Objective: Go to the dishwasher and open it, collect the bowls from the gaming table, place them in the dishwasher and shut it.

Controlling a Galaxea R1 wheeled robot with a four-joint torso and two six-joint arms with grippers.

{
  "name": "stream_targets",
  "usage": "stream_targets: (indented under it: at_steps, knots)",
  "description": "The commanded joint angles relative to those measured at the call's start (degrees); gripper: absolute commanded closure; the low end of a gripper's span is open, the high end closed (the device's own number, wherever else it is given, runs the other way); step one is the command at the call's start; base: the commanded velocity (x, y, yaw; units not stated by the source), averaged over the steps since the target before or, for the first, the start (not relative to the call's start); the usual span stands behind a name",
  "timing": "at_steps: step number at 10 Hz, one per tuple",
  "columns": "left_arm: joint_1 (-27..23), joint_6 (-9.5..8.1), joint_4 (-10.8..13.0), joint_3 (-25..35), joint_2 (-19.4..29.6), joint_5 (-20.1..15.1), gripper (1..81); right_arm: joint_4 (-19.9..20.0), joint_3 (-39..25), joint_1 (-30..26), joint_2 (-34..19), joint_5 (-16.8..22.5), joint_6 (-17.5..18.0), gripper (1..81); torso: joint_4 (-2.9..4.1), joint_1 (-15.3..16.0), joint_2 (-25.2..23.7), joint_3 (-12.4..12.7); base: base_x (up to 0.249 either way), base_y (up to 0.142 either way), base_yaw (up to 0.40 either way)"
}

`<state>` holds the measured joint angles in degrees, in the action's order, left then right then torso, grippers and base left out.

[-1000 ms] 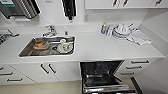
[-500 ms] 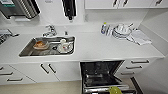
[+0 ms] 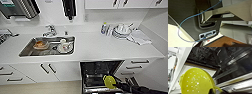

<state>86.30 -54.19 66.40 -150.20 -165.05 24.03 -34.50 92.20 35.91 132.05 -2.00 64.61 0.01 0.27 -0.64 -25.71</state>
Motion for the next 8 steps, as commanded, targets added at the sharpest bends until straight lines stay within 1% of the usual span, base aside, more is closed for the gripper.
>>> stream_targets:
  at_steps: [1,3,4,6,8]
  knots:
    - [1.4,0.22,0.8,-0.1,0.4,-1.9,1.0,1.8,0.2,-9.0,1.2,3.0,0.9,81.1,0.0,0.0,0.0,0.0,0.0,0.0,0.0]
    - [1.4,0.13,0.7,-0.1,0.2,-2.1,1.0,2.2,3.2,-11.9,3.6,4.4,0.9,81.1,0.0,0.0,0.0,0.0,0.0,0.0,0.0]
    - [1.5,0.13,0.6,-0.3,0.2,-2.1,1.0,2.2,5.2,-13.5,5.3,5.9,1.1,81.1,0.0,0.0,0.0,0.0,0.0,0.0,0.0]
    - [1.5,0.13,0.2,-0.7,0.2,-1.9,1.0,2.4,8.4,-15.9,8.8,7.7,1.2,81.1,0.0,0.0,0.0,0.0,0.0,0.0,0.0]
    - [1.9,0.13,0.1,-1.0,0.2,-1.8,1.0,2.9,12.2,-17.6,11.2,8.1,1.2,81.1,0.0,0.0,0.0,0.0,0.0,0.0,0.0]
